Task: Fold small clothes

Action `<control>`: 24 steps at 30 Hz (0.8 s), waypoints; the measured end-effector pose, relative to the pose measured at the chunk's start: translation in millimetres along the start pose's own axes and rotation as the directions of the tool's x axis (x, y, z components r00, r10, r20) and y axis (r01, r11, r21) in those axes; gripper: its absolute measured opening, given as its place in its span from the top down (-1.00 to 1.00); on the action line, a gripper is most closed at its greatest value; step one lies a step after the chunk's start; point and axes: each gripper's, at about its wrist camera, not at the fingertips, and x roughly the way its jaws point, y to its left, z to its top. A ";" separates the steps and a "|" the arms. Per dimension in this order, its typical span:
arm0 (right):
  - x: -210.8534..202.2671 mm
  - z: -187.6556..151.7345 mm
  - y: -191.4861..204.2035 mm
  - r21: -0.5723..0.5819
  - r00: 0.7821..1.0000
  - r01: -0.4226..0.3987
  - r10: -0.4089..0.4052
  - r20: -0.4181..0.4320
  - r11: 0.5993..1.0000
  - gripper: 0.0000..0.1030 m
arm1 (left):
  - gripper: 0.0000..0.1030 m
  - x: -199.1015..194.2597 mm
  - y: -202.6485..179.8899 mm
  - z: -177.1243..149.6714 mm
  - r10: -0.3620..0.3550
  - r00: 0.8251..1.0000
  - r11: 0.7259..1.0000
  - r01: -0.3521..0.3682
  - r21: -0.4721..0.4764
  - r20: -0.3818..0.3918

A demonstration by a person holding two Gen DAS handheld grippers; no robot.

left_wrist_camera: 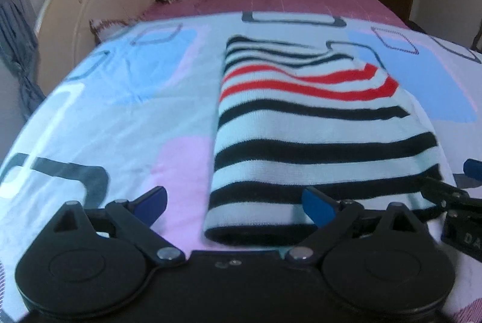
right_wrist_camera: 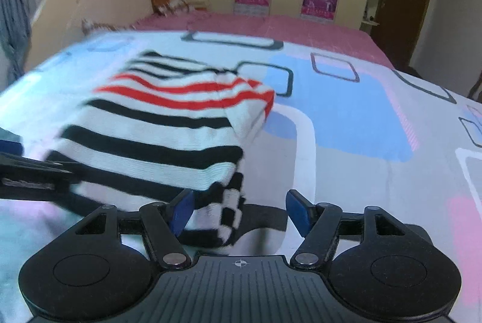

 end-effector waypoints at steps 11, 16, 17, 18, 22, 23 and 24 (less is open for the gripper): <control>-135.1 -29.2 -7.6 0.047 0.986 -0.093 0.086 0.143 0.995 -0.67 | -0.92 -129.2 6.8 -33.0 -0.012 0.994 0.999 0.017 -0.045 0.109; -212.4 -44.6 -7.1 0.035 0.969 -0.092 0.081 0.235 0.995 -0.87 | -0.98 -189.0 2.7 -57.1 0.026 0.988 0.999 -0.021 -0.038 0.154; -228.3 -47.5 -6.2 0.034 0.962 -0.083 0.072 0.262 0.996 -0.93 | -0.99 -199.1 2.7 -61.0 0.031 0.987 0.999 -0.025 -0.041 0.159; -242.7 -50.7 -5.3 0.033 0.955 -0.076 0.063 0.289 0.997 -0.94 | -0.99 -209.7 2.1 -65.9 0.033 0.986 0.999 -0.025 -0.048 0.163; -284.4 -64.9 -0.4 0.028 0.933 -0.076 0.061 0.354 0.997 -0.95 | -0.99 -245.5 1.0 -84.7 0.029 0.982 0.998 -0.018 -0.058 0.185; -289.4 -68.6 -1.0 0.025 0.930 -0.077 0.062 0.362 0.997 -0.95 | -0.99 -252.5 0.2 -88.1 0.030 0.981 0.998 -0.019 -0.058 0.190; -294.3 -72.5 -0.4 0.025 0.928 -0.078 0.064 0.367 0.997 -0.95 | -0.99 -258.9 -0.4 -91.2 0.031 0.981 0.998 -0.020 -0.058 0.194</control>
